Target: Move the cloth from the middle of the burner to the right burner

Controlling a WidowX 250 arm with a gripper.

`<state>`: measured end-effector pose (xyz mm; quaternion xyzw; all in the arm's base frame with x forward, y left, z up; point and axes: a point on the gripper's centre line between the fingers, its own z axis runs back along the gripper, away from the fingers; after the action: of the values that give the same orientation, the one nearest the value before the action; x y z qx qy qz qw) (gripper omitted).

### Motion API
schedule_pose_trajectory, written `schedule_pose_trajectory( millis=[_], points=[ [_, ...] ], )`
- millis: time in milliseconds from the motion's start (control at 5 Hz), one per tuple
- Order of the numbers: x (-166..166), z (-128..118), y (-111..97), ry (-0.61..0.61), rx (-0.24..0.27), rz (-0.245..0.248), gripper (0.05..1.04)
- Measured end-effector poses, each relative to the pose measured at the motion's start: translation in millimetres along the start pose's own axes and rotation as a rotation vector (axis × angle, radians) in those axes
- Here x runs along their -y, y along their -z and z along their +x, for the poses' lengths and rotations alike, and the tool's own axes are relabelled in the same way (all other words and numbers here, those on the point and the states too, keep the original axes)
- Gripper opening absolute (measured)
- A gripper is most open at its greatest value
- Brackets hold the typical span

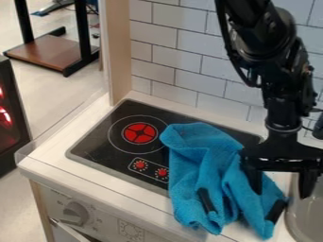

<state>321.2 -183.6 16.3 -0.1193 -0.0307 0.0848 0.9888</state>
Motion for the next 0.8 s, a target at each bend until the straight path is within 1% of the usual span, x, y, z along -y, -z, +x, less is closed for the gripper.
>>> schedule_pose_trajectory(
  millis=[200,400,600,800],
  points=[
    [8,0,-22,0.023,0.016,-0.038,0.999],
    [12,3,-45,0.046,0.061,-0.055,0.999],
    [12,3,-68,0.064,0.071,-0.078,0.999],
    [9,8,-84,0.085,0.102,-0.091,0.999]
  ],
)
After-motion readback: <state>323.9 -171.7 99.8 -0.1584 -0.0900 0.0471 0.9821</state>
